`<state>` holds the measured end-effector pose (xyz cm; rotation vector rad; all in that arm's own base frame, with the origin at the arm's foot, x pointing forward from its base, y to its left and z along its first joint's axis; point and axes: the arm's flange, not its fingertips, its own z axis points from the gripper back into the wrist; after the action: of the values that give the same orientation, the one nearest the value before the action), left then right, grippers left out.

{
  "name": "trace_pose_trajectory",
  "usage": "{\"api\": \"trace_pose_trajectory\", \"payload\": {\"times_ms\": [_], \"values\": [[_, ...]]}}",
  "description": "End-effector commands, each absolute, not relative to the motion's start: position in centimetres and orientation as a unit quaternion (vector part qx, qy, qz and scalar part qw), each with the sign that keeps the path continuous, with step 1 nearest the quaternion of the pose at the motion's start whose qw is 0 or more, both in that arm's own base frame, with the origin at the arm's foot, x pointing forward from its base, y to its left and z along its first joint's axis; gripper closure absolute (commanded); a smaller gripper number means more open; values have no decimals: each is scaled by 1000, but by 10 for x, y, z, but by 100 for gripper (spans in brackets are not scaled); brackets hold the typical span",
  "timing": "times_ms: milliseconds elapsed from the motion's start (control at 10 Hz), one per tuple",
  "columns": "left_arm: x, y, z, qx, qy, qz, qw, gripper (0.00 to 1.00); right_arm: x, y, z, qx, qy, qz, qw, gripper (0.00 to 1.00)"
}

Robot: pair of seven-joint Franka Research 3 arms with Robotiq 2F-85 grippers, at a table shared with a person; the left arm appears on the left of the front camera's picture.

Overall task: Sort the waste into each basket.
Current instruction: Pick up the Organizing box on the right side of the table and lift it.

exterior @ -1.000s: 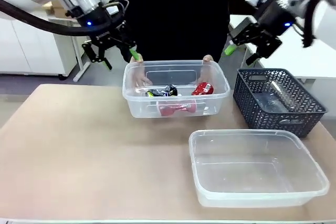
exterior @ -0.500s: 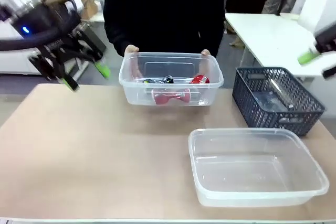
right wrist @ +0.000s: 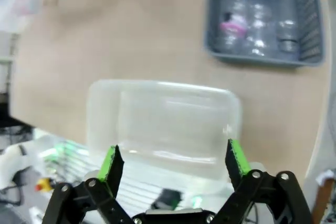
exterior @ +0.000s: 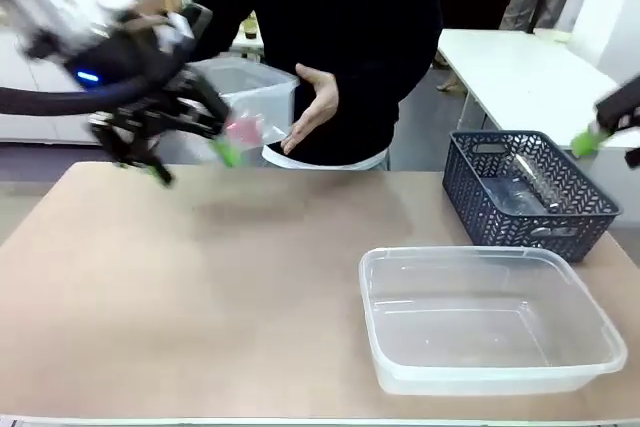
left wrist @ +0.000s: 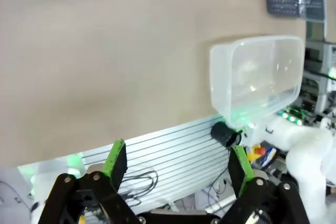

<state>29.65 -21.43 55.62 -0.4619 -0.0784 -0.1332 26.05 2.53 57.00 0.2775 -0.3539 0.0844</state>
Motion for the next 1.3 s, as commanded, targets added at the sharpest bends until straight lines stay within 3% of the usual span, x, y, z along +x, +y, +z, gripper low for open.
{"api": "trace_pose_trajectory", "payload": {"times_ms": [0,200,400,500,600,700,800,1000,1200], "values": [[313,-328,535,-187,-28,10,982,0,275,-1,515,30,-131,19,991,0],[292,-435,495,-123,-30,-15,992,0,256,-42,444,9,-115,-29,993,0],[285,-475,471,-103,1,-42,994,0,239,-51,395,58,-48,-61,995,0],[301,-460,478,-116,49,-64,990,0,238,-50,404,67,-68,-67,993,0],[252,-466,466,-133,-7,-43,990,0,303,-65,496,32,-62,-41,997,0],[252,-466,466,-133,-7,-43,990,0,303,-65,496,32,-62,-41,997,0],[252,-466,466,-133,-7,-43,990,0,306,-75,485,48,-48,-53,996,0],[269,-472,443,-110,23,-39,993,0,330,-53,433,53,48,-15,997,0],[267,-478,417,-94,33,-25,995,0,324,-39,391,51,111,0,993,0]]}}
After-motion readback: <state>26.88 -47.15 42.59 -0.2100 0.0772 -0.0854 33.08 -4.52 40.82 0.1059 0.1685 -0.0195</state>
